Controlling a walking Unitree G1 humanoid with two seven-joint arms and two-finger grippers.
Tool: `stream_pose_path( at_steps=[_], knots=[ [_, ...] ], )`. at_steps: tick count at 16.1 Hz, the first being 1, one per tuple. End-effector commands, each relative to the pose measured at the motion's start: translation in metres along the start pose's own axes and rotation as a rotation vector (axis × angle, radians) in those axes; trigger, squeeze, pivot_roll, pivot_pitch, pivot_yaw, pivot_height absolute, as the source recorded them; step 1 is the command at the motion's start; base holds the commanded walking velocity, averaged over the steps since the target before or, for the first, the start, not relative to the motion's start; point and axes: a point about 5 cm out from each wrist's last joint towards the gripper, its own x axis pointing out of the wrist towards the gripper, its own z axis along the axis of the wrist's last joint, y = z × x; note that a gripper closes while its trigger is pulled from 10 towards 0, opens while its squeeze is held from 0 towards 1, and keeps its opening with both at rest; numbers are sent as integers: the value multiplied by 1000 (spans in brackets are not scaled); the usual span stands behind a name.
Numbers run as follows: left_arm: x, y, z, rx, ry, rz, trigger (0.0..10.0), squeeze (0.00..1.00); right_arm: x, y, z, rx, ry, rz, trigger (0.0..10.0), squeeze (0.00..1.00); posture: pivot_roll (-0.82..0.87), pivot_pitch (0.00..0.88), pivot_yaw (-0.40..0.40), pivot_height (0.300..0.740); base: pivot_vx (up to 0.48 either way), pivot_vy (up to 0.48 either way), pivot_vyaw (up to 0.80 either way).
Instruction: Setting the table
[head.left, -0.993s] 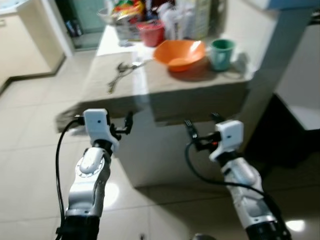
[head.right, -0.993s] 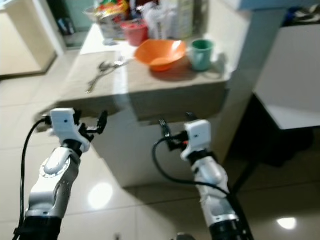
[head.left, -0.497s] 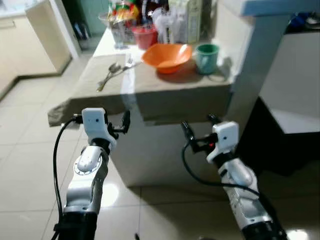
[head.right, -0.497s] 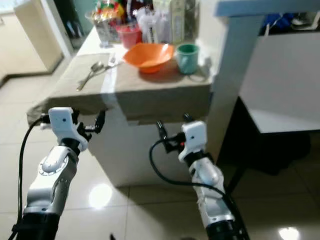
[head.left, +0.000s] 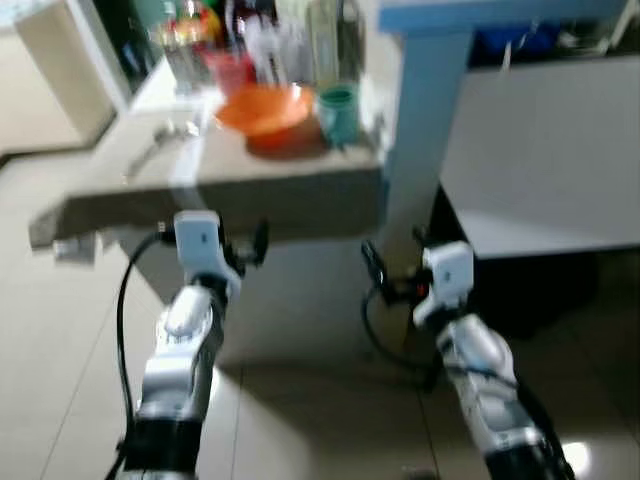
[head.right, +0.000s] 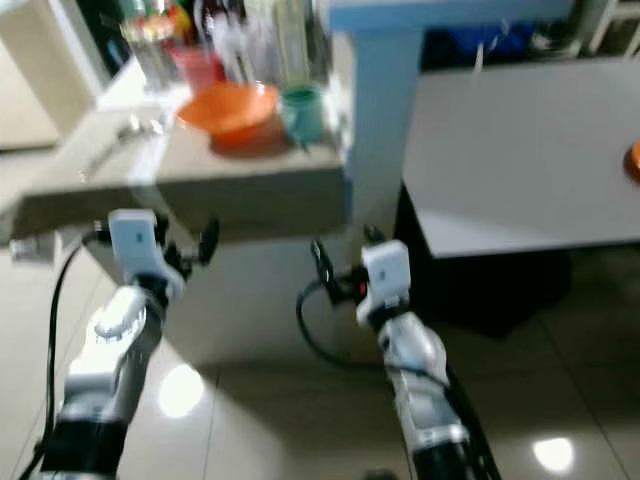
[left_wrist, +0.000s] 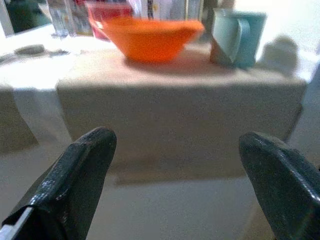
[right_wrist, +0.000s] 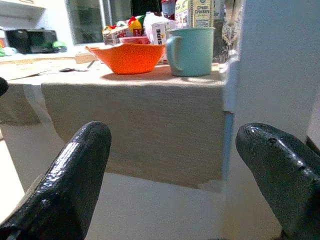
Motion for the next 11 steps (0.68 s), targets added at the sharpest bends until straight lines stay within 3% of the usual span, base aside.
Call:
stream_pose_path(
  at_steps=[1, 6, 8, 11],
  knots=[
    [1, 2, 6, 0, -19, 3, 10000, 0, 2, 2, 7, -13, -32, 13, 10000, 0, -200, 0, 116, 740, 0, 0, 0],
    [6, -2, 26, -9, -86, -17, 10000, 0, 5, 5, 34, -6, -124, 38, 10000, 0, -199, 0, 116, 740, 391, 266, 0],
    [7, -2, 27, -8, -86, -27, 10000, 0, 5, 7, 34, 7, -120, 50, 10000, 0, -200, 0, 119, 740, 398, 268, 0],
    [7, -3, 30, 28, -99, -36, 10000, 0, 4, 9, 30, 11, -108, 54, 10000, 0, -198, 0, 119, 740, 454, 0, 0]
  ],
)
